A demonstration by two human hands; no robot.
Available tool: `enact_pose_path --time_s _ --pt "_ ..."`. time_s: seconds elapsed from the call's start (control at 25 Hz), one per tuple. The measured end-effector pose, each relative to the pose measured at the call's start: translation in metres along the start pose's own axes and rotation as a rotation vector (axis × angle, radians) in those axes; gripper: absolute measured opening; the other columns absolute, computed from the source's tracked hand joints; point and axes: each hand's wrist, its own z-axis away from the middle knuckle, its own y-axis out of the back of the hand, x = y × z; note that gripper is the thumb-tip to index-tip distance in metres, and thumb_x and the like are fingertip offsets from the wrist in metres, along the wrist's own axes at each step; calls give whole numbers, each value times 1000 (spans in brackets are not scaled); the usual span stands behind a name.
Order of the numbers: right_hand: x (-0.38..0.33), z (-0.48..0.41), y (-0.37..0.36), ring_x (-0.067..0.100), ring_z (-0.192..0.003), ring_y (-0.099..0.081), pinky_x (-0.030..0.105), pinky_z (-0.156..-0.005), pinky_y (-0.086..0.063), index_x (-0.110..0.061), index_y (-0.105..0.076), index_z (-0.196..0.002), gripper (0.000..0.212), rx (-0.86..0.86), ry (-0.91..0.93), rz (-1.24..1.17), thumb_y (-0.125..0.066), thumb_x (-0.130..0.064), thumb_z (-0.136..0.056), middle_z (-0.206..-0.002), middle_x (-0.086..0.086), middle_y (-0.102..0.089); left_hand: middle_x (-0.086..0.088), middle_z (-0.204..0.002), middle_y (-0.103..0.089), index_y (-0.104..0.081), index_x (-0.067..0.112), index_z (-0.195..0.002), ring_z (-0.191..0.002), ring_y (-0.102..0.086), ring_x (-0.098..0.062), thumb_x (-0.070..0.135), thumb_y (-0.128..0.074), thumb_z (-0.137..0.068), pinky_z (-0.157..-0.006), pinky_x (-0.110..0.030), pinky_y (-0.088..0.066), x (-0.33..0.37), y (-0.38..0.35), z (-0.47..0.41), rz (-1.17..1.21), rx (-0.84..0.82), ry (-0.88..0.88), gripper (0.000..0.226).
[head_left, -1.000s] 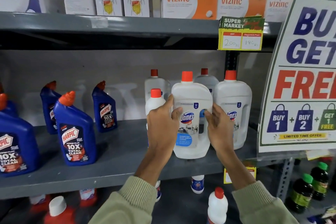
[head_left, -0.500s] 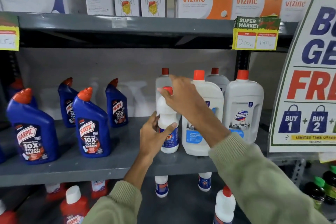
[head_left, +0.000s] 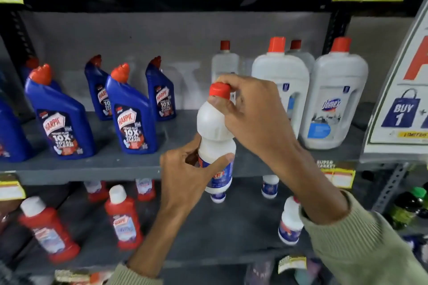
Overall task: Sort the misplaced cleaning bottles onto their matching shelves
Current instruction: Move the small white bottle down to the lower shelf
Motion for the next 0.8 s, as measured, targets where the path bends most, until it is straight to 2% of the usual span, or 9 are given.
enact_pose_path --time_s 0.08,0.12,0.2,0.32,0.36,0.48,0.56,0.64,0.8 --pt "-3 25 3 -1 -50 -47 9 -58 -34 -14 -69 -90 17 -9 -18 -61 -66 -31 -86 -47 -19 -41 23 -94 -78 -74 28 -109 -87 -76 -7 45 -86 -60 -74 -23 -61 -8 0 28 33 -9 37 54" --pt "0 40 -1 -2 -51 -48 8 -57 -34 -13 -69 -90 16 -32 -43 -88 -67 -28 -85 -45 -19 -43 21 -93 -78 -75 26 -107 -86 -76 -12 44 -87 -59 -74 -28 -62 -18 -3 43 46 -16 77 52" --pt "10 69 -13 -6 -53 -49 7 -56 -32 -12 -68 -88 11 -86 -76 -89 -68 -22 -84 -53 -28 -51 18 -90 -79 -76 23 -105 -83 -76 -18 41 -88 -58 -73 -31 -62 -41 -10 68 30 -33 130 51" --pt "45 121 -43 -14 -57 -48 3 -58 -32 -11 -67 -90 11 -146 -188 -53 -72 -16 -82 -51 -26 -42 17 -83 -78 -72 29 -104 -73 -74 -11 43 -88 -55 -65 -26 -61 -90 -20 98 -38 -106 228 54" --pt "60 137 -55 -14 -58 -48 3 -59 -32 -11 -68 -93 13 -159 -235 -41 -72 -16 -81 -56 -28 -41 14 -81 -78 -72 29 -103 -71 -73 -13 43 -89 -54 -64 -27 -61 -109 -25 104 -79 -133 259 53" --pt "106 173 -93 -3 -62 -50 10 -62 -38 -14 -66 -93 13 -235 -367 -24 -70 -18 -82 -75 -15 -61 8 -78 -78 -76 18 -104 -71 -72 -15 32 -92 -55 -63 -24 -58 -162 -45 116 -123 -219 389 53" --pt "128 183 -117 12 -66 -51 31 -64 -45 -13 -64 -89 9 -302 -436 -46 -68 -16 -82 -79 -1 -67 3 -81 -78 -77 14 -101 -71 -71 -10 24 -93 -55 -65 -26 -55 -187 -57 118 -123 -228 471 50" --pt "150 186 -137 17 -67 -51 30 -63 -42 -14 -64 -88 6 -321 -501 -74 -65 -12 -83 -78 1 -67 2 -81 -78 -78 15 -95 -73 -74 -13 24 -92 -53 -63 -30 -58 -212 -72 113 -125 -218 519 46" --pt "183 185 -162 18 -75 -59 26 -67 -45 -13 -65 -95 10 -333 -579 -83 -65 -12 -85 -90 8 -73 3 -79 -77 -77 14 -92 -80 -76 -21 27 -90 -52 -67 -37 -62 -249 -89 101 -166 -208 544 43"
